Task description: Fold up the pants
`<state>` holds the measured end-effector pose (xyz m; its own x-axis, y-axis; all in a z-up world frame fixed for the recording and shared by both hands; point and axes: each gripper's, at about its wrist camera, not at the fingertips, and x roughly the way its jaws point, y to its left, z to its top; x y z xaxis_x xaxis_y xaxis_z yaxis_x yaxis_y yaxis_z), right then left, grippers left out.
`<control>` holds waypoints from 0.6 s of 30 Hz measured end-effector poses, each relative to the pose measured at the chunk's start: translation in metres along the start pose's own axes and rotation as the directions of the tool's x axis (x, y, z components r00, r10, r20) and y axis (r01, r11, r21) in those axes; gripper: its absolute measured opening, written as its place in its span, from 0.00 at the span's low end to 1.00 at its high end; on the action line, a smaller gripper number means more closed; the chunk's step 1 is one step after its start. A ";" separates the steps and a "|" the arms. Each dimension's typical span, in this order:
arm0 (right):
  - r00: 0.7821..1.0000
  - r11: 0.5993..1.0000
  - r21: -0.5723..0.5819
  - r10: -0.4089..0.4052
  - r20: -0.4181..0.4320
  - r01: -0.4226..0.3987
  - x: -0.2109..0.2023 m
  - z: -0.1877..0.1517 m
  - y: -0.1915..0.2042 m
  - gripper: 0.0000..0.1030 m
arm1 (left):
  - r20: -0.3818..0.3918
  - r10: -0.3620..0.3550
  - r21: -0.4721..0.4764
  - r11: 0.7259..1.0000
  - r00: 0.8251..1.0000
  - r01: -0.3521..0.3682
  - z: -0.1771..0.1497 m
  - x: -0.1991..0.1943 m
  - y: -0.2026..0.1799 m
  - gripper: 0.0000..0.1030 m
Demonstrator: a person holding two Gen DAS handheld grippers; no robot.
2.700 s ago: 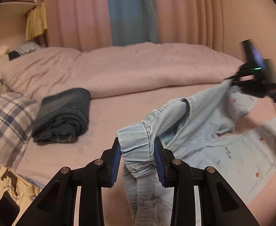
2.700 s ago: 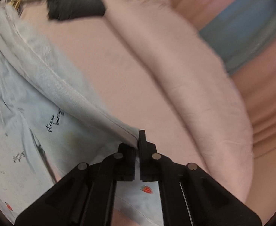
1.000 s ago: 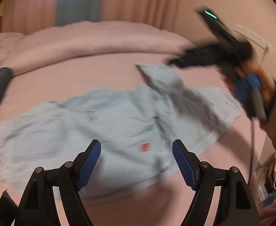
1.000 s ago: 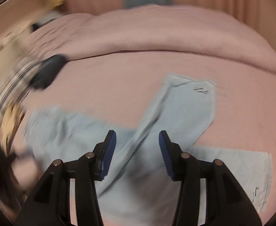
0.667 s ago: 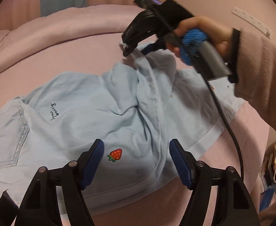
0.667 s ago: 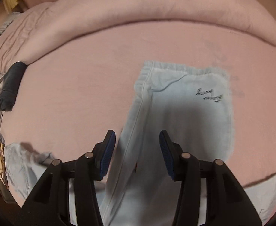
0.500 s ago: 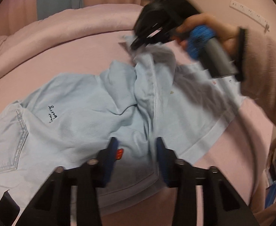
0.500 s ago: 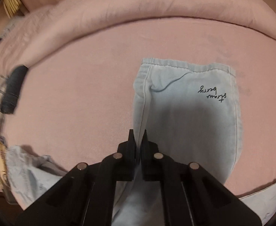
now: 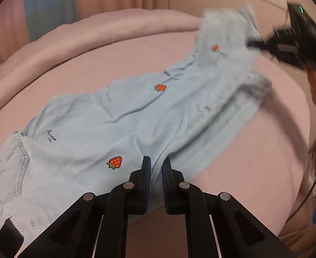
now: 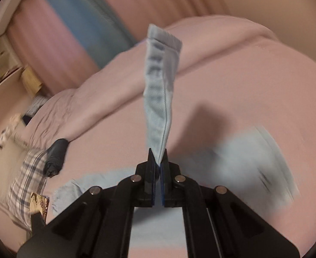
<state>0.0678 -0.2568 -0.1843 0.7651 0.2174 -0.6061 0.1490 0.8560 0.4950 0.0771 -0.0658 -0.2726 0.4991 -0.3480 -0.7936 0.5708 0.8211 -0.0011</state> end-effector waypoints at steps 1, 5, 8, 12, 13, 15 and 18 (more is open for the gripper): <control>0.999 0.999 0.043 -0.020 -0.029 0.021 -0.001 -0.017 -0.020 0.04 | -0.017 0.003 0.010 1.000 1.000 -0.003 0.000 0.005 -0.004 0.09; 0.995 0.974 0.223 -0.007 -0.099 0.029 0.016 -0.057 -0.064 0.07 | -0.052 0.002 -0.001 1.000 0.999 -0.002 0.003 0.010 0.000 0.09; 0.994 0.947 0.321 0.040 -0.097 -0.006 0.021 -0.069 -0.072 0.11 | -0.056 -0.015 -0.034 0.999 0.998 0.013 0.006 0.004 0.005 0.08; 0.998 0.923 0.385 0.045 -0.037 -0.027 0.006 -0.068 -0.077 0.30 | -0.066 -0.003 -0.028 1.000 0.998 0.002 0.001 0.001 0.005 0.09; 0.999 0.914 0.404 0.042 -0.025 -0.028 0.003 -0.066 -0.079 0.32 | -0.073 0.000 -0.025 1.000 0.997 -0.002 0.001 0.003 0.005 0.09; 0.999 0.906 0.423 0.032 -0.010 -0.024 0.001 -0.062 -0.080 0.33 | -0.082 0.004 -0.025 1.000 0.997 -0.006 0.003 0.007 0.006 0.09; 1.000 0.899 0.436 -0.031 0.003 0.026 -0.008 -0.055 -0.087 0.32 | -0.092 0.001 -0.037 0.999 0.996 -0.004 0.005 0.010 0.008 0.09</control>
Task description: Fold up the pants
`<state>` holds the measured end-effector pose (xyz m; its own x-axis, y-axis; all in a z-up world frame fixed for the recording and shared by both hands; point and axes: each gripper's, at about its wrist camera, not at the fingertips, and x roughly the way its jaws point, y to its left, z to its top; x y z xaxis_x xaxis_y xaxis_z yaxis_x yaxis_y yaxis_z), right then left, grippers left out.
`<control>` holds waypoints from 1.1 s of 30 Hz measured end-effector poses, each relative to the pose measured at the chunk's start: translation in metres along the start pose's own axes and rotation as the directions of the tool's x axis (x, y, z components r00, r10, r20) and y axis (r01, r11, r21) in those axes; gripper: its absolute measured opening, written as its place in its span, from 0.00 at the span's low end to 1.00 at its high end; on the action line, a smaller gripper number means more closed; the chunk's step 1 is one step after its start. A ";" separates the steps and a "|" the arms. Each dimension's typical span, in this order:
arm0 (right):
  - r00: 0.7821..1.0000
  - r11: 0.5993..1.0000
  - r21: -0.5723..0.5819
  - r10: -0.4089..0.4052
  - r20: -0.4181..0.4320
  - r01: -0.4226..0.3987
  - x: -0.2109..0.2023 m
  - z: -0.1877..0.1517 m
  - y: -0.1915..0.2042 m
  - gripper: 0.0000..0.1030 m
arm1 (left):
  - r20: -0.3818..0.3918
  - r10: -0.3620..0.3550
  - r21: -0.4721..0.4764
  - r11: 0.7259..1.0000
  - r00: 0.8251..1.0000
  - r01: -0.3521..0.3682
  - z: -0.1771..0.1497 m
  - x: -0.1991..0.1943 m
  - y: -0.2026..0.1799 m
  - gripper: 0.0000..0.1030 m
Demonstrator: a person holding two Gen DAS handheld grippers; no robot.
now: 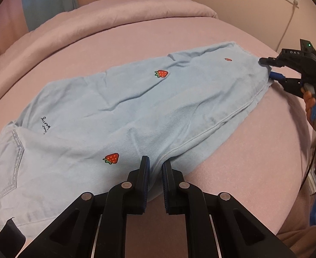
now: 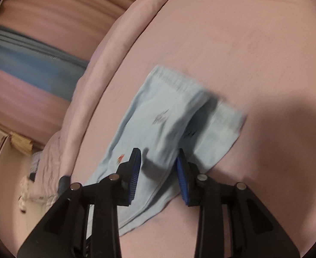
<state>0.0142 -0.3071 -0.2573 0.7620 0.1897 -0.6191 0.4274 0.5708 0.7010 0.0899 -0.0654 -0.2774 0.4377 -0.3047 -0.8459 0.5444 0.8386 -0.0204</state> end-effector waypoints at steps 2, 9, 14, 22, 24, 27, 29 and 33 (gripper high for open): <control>1.000 1.000 0.026 0.017 0.018 -0.017 -0.006 0.006 -0.007 0.32 | -0.003 -0.001 -0.003 1.000 1.000 0.001 0.002 0.002 0.000 0.09; 0.994 0.997 -0.075 0.005 0.109 0.004 -0.032 0.004 0.007 0.05 | -0.020 -0.001 -0.016 1.000 1.000 0.000 0.004 -0.002 0.001 0.09; 0.992 0.993 0.054 -0.107 0.069 0.103 -0.031 -0.001 -0.045 0.01 | -0.031 -0.037 -0.027 0.999 0.999 0.036 0.007 -0.006 0.005 0.09; 0.988 0.988 -0.079 -0.127 0.091 0.134 -0.031 0.012 -0.023 0.09 | -0.013 -0.146 -0.090 0.985 0.989 0.144 0.010 -0.031 0.018 0.09; 0.982 0.984 -0.085 -0.147 0.120 0.157 -0.042 0.021 -0.020 0.15 | 0.010 -0.170 -0.134 0.976 0.985 0.170 0.010 -0.039 0.026 0.09; 0.917 0.932 -0.127 -0.298 0.264 0.339 -0.060 0.030 -0.015 0.24 | 0.033 -0.196 -0.170 0.965 0.980 0.199 0.010 -0.046 0.035 0.09; 0.903 0.913 -0.181 -0.303 0.305 0.367 -0.070 0.029 -0.002 0.24 | 0.051 -0.236 -0.184 0.953 0.970 0.241 0.011 -0.048 0.035 0.16; 0.967 0.881 -0.420 -0.142 0.209 0.220 -0.059 0.001 0.045 0.24 | -0.022 -0.252 -0.129 0.960 0.967 0.248 0.010 -0.033 0.017 0.31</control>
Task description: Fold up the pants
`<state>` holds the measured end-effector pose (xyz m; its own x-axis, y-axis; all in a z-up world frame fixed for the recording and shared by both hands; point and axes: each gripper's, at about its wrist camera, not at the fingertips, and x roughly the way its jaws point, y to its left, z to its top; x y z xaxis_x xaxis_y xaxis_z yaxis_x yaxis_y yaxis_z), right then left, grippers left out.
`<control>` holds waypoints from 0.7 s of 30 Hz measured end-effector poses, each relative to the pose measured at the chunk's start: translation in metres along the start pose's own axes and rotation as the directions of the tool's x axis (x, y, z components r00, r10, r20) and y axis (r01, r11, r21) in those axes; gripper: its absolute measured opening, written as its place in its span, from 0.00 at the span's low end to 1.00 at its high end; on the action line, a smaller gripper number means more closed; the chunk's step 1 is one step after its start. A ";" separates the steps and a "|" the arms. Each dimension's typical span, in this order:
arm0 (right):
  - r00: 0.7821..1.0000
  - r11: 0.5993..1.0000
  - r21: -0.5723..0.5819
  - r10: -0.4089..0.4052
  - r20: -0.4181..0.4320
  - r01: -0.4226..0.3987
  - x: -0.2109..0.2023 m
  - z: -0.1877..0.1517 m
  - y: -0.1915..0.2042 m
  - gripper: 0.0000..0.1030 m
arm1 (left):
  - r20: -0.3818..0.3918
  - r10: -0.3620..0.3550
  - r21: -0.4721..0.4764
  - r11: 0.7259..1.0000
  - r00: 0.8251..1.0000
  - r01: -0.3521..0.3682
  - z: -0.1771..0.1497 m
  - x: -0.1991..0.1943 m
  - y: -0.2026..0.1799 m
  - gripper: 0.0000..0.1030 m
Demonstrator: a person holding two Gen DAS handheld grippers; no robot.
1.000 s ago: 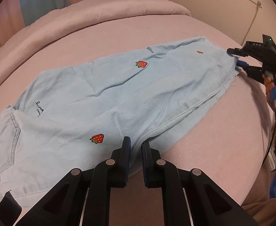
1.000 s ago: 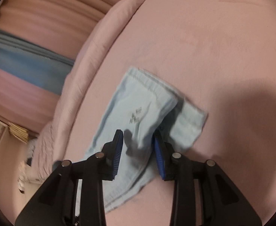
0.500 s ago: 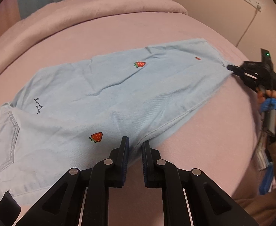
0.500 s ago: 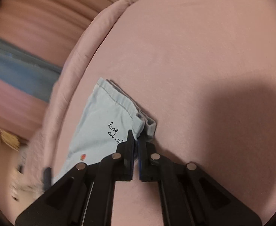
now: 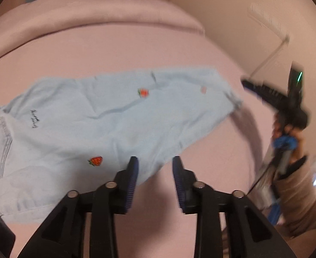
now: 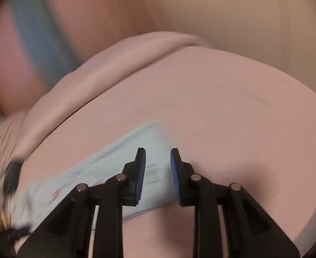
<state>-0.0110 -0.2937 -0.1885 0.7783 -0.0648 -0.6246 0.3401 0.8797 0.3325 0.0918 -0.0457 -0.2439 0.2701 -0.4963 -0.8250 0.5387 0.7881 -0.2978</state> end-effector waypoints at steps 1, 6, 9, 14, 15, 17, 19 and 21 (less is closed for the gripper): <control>0.997 0.997 -0.045 0.061 -0.041 -0.063 0.005 -0.005 0.017 0.24 | -0.021 0.037 0.025 0.999 0.999 -0.036 -0.002 0.008 -0.005 0.31; 0.907 0.900 -0.233 0.291 -0.306 -0.367 0.034 -0.044 0.101 0.23 | 0.003 -0.001 0.067 0.998 1.000 0.001 -0.012 -0.006 -0.012 0.31; 0.888 0.818 -0.431 0.196 -0.415 -0.382 0.049 -0.077 0.127 0.21 | 0.085 0.044 0.053 0.997 0.995 -0.048 -0.015 -0.032 0.010 0.41; 0.882 0.822 -0.449 0.128 -0.454 -0.351 0.059 -0.082 0.110 0.14 | 0.071 0.338 -0.180 0.930 0.939 -0.321 -0.021 -0.048 0.102 0.43; 0.888 0.835 -0.450 0.093 -0.451 -0.316 0.059 -0.075 0.110 0.16 | 0.061 0.363 -0.256 0.906 0.930 -0.337 -0.027 -0.055 0.127 0.43; 0.908 0.818 -0.493 0.084 -0.410 -0.298 0.048 -0.067 0.120 0.22 | 0.063 0.403 -0.366 0.860 0.913 -0.354 -0.042 -0.068 0.165 0.43; 0.904 0.779 -0.502 0.186 -0.386 -0.375 0.034 -0.065 0.135 0.22 | 0.024 0.435 -0.432 0.816 0.900 -0.383 -0.060 -0.070 0.194 0.43; 0.853 0.736 -0.460 0.316 -0.416 -0.497 0.034 -0.074 0.158 0.21 | 0.061 0.410 -0.451 0.824 0.910 -0.342 -0.077 -0.071 0.203 0.42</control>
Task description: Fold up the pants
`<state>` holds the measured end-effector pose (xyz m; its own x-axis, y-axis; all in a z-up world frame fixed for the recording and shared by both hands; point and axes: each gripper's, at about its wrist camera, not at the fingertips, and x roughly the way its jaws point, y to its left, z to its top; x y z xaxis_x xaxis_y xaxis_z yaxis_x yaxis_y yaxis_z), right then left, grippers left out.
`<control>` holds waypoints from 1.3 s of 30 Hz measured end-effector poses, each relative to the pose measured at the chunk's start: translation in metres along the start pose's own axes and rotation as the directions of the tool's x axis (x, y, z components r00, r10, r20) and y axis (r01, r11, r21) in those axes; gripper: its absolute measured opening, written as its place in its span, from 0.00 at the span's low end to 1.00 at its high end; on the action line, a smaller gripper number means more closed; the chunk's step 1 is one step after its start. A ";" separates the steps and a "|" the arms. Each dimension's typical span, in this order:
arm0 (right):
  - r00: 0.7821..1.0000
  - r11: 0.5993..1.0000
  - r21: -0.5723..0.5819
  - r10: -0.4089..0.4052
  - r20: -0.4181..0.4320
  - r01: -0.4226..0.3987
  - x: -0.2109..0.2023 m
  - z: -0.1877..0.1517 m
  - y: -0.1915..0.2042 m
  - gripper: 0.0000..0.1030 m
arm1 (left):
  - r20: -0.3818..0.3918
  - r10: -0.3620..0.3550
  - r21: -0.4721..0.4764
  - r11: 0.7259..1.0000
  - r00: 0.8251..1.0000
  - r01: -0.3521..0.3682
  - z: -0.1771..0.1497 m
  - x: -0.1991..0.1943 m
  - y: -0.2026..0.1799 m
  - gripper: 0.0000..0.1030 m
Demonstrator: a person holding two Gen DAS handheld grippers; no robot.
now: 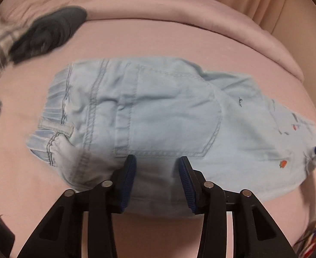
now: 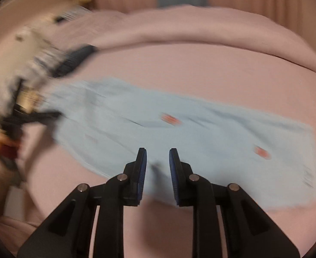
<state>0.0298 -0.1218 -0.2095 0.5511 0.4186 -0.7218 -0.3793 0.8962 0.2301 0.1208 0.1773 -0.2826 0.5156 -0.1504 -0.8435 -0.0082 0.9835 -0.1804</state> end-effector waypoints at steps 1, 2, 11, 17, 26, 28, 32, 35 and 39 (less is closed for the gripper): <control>0.999 0.999 -0.005 0.033 -0.021 -0.033 0.012 0.000 0.005 0.21 | 0.014 -0.004 0.006 1.000 1.000 0.003 -0.003 -0.004 0.001 0.42; 0.994 0.999 -0.020 0.031 -0.109 -0.033 0.039 -0.003 0.009 0.21 | 0.016 0.002 0.011 1.000 1.000 -0.002 -0.006 -0.009 0.004 0.42; 0.968 0.989 0.039 0.151 -0.201 -0.146 0.062 0.035 0.009 0.33 | 0.058 -0.053 0.047 0.998 0.997 0.050 -0.011 -0.040 0.001 0.52; 0.949 0.947 0.172 0.293 -0.115 -0.272 0.106 0.111 0.018 0.38 | 0.165 -0.147 0.034 0.989 0.975 0.143 0.028 -0.047 -0.016 0.64; 0.835 0.914 0.289 0.385 -0.393 -0.286 0.182 0.150 0.008 0.38 | 0.095 -0.064 0.014 0.998 0.993 0.063 0.063 0.015 0.000 0.64; 0.801 0.900 0.309 0.420 -0.426 -0.308 0.178 0.135 0.006 0.36 | 0.071 0.003 0.020 1.000 0.997 -0.005 0.049 0.024 0.012 0.64; 0.749 0.895 0.218 0.446 -0.490 -0.390 0.173 0.101 0.029 0.35 | 0.101 0.000 0.050 0.999 0.995 -0.005 0.029 0.021 0.023 0.62; 0.749 0.899 0.184 0.434 -0.501 -0.398 0.173 0.086 0.028 0.35 | 0.088 0.026 0.054 0.998 0.996 -0.031 0.033 0.025 0.021 0.62; 0.755 0.857 0.311 0.511 -0.411 -0.411 0.182 0.093 0.015 0.37 | 0.093 0.031 0.050 0.998 0.995 -0.036 0.035 0.026 0.016 0.62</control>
<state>0.1942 -0.0185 -0.2768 -0.0838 0.7135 -0.6957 -0.3201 0.6419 0.6968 0.1637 0.1925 -0.2895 0.5927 -0.1100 -0.7979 0.0163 0.9921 -0.1247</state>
